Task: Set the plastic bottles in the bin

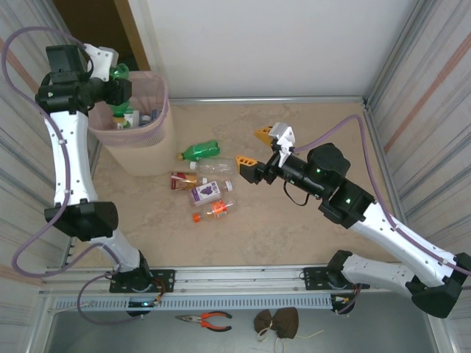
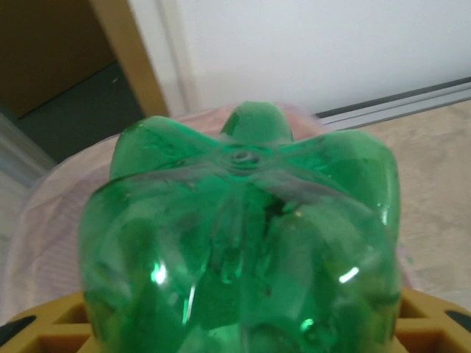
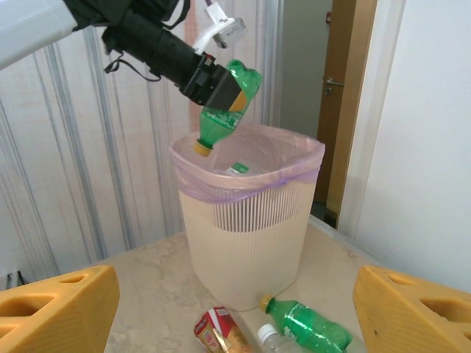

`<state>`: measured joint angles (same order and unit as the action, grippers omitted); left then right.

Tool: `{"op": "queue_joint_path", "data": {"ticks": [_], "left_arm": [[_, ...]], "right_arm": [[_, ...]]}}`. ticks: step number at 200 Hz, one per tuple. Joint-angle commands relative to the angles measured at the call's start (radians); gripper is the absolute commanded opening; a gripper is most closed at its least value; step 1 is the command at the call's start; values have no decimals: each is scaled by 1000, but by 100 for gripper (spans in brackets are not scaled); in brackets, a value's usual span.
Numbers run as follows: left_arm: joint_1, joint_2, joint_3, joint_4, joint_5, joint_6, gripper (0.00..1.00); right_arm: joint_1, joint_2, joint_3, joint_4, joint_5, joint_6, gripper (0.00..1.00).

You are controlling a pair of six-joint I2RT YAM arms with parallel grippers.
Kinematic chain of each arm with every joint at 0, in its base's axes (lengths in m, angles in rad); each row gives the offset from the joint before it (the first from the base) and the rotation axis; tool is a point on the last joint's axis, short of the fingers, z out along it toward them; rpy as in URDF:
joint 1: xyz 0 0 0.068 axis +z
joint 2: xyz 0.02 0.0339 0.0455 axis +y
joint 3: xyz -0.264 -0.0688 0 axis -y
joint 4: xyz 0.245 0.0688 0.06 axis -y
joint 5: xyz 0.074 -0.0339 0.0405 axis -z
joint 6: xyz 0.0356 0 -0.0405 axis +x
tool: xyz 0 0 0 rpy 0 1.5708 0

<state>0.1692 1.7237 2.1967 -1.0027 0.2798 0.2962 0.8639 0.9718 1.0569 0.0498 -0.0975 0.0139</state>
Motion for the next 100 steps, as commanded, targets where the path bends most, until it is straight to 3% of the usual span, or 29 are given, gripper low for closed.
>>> {"op": "queue_joint_path", "data": {"ticks": [1, 100], "left_arm": [[20, 34, 35, -65, -107, 28, 53], [88, 189, -45, -93, -127, -24, 57]], "right_arm": [[-1, 1, 26, -5, -1, -23, 82], [-14, -8, -16, -6, 12, 2, 82]]}}
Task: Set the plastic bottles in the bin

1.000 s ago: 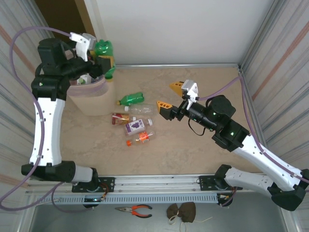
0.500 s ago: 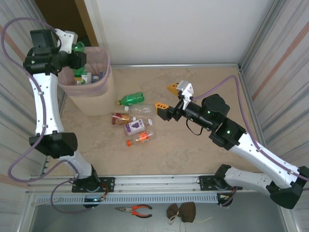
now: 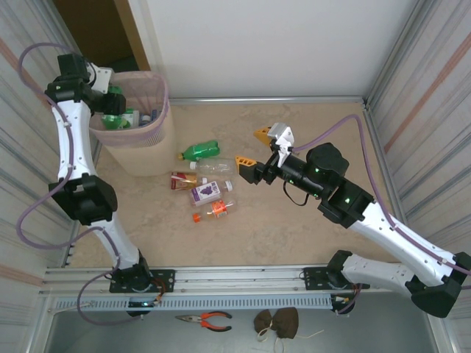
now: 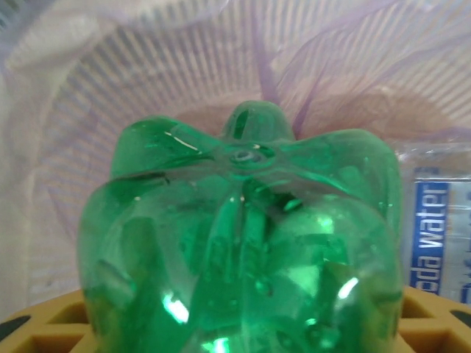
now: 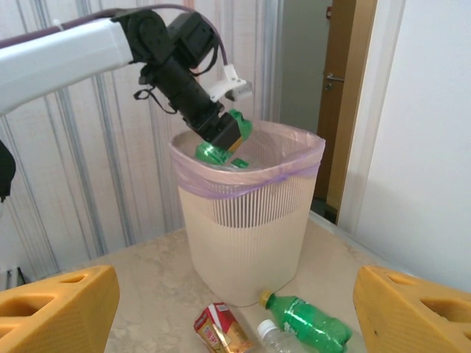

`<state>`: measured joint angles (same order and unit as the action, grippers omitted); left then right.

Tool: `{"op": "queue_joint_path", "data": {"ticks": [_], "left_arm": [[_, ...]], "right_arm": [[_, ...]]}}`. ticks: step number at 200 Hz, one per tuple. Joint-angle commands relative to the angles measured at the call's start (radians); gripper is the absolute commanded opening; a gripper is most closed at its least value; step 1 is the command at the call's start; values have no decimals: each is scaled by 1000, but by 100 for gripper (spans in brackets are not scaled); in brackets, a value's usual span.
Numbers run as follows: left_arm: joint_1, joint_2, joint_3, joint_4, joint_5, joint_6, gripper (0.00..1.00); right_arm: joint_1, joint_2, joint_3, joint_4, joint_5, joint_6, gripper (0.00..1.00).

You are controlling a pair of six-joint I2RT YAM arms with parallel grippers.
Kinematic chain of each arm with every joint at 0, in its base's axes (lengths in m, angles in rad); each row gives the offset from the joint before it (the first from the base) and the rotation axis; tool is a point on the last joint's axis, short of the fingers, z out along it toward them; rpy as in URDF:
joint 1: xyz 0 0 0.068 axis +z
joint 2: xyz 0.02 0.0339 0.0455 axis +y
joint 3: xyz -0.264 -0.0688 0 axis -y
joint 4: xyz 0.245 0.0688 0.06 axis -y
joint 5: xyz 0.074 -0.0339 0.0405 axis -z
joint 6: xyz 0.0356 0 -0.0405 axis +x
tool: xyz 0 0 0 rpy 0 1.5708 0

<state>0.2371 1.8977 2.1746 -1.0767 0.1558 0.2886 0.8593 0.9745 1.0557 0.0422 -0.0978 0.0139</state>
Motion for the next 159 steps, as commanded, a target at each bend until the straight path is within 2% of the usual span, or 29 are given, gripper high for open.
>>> {"op": "queue_joint_path", "data": {"ticks": [1, 21, 45, 88, 122, 159], "left_arm": [[20, 16, -23, -19, -3, -17, 57], [29, 34, -38, -19, -2, -22, 60], [31, 38, -32, -16, 14, -34, 69], [32, -33, -18, 23, 62, -65, 80], [31, -93, 7, 47, 138, -90, 83], [30, -151, 8, 73, 252, -115, 81]], "right_arm": [[-10, -10, -16, 2, 12, 2, 82], [-12, -8, -22, 2, 19, 11, 82], [-14, -7, -17, 1, 20, 14, 82], [-12, -12, -6, -7, 18, 23, 81], [-12, -16, -3, -27, 23, 29, 81], [-10, -20, -6, -47, 33, 48, 81]]}}
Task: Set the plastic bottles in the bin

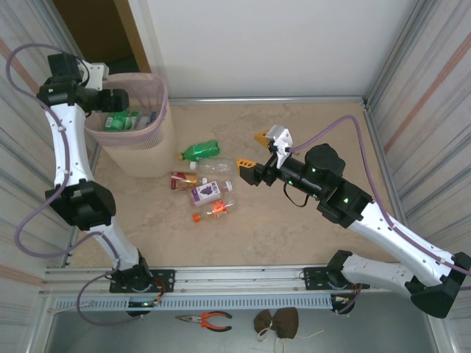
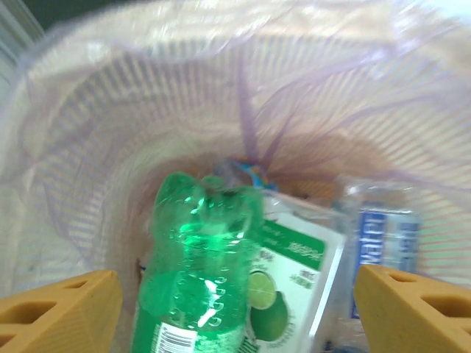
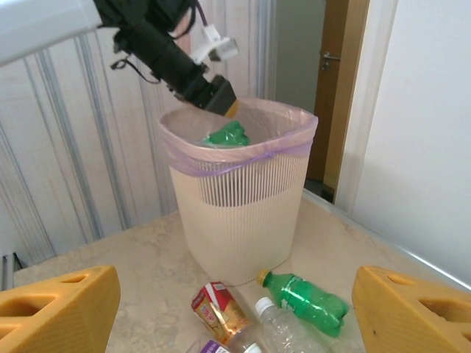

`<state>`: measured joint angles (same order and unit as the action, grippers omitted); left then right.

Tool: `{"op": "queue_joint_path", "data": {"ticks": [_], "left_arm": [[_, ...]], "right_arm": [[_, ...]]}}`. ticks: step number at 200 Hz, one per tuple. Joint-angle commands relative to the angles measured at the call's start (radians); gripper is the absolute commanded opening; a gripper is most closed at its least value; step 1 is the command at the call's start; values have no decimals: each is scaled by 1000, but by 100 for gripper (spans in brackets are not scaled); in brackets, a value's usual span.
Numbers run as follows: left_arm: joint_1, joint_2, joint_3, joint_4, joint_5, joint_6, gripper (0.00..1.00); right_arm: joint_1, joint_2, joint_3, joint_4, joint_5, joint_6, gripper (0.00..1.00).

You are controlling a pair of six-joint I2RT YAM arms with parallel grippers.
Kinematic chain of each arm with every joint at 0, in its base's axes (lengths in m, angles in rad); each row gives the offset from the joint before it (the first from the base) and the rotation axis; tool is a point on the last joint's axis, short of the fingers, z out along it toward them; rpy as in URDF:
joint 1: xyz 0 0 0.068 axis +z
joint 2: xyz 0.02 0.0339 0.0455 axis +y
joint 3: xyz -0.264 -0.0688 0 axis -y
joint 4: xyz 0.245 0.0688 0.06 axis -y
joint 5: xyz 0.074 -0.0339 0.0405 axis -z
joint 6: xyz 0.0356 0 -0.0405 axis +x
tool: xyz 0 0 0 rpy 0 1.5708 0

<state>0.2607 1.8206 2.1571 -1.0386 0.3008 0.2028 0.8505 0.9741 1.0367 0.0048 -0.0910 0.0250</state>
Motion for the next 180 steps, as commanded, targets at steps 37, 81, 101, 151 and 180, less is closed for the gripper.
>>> {"op": "queue_joint_path", "data": {"ticks": [37, 81, 101, 151, 180], "left_arm": [[8, -54, 22, 61, 95, -15, 61], [7, 65, 29, 79, -9, 19, 57], [7, 106, 12, 77, -26, 25, 52], [8, 72, -68, 118, 40, 1, 46], [6, 8, -51, 133, 67, -18, 57]], "right_arm": [[-2, -24, 10, -35, 35, 51, 80], [-1, -18, 20, -50, 36, 42, 81], [-1, -13, 18, -47, 39, 44, 80], [-1, 9, 34, -78, 49, 53, 80], [-1, 53, 53, -136, 55, 50, 80]]}}
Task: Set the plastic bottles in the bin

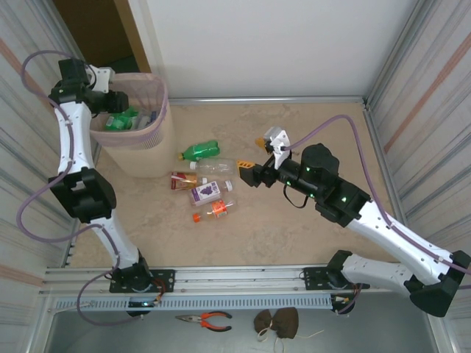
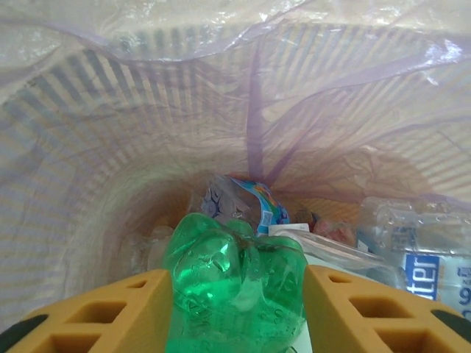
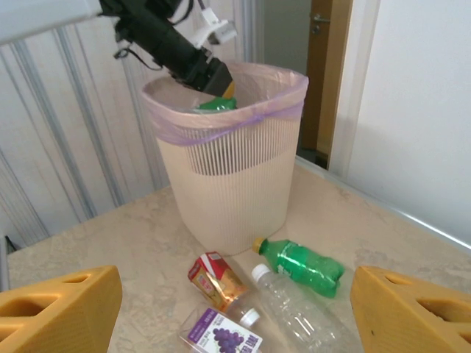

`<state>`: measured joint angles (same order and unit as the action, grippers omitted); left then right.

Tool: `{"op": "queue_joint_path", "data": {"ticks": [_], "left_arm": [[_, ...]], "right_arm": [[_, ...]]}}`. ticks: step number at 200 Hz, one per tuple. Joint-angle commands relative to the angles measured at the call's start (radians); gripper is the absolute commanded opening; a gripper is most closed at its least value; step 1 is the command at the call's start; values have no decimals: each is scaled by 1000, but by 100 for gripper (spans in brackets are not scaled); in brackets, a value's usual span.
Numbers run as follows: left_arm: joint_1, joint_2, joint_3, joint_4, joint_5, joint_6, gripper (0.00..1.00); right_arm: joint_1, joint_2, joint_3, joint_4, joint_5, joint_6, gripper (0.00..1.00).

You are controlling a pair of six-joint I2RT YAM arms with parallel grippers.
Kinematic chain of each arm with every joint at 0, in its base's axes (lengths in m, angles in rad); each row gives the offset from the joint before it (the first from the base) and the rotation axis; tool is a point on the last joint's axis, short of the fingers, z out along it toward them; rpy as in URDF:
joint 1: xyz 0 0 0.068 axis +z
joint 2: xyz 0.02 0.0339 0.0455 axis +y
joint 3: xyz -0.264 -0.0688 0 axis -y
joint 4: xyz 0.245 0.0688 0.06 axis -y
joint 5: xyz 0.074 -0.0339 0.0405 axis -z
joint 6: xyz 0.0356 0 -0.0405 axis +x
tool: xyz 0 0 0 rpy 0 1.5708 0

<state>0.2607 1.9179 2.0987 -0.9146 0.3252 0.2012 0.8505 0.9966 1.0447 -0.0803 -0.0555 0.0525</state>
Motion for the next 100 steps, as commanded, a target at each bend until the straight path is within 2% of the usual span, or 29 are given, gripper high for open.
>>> {"op": "queue_joint_path", "data": {"ticks": [1, 24, 59, 100], "left_arm": [[6, -92, 7, 9, 44, -17, 58], [6, -154, 5, 25, 106, -43, 66], [7, -263, -64, 59, 240, -88, 68], [7, -426, -254, 150, 397, -171, 68]], "right_arm": [[-1, 31, 46, -54, 18, 22, 80], [-6, 68, 61, -115, 1, -16, 80], [-17, 144, 74, -208, -46, -149, 80], [0, 256, 93, -325, -112, -485, 78]]}}
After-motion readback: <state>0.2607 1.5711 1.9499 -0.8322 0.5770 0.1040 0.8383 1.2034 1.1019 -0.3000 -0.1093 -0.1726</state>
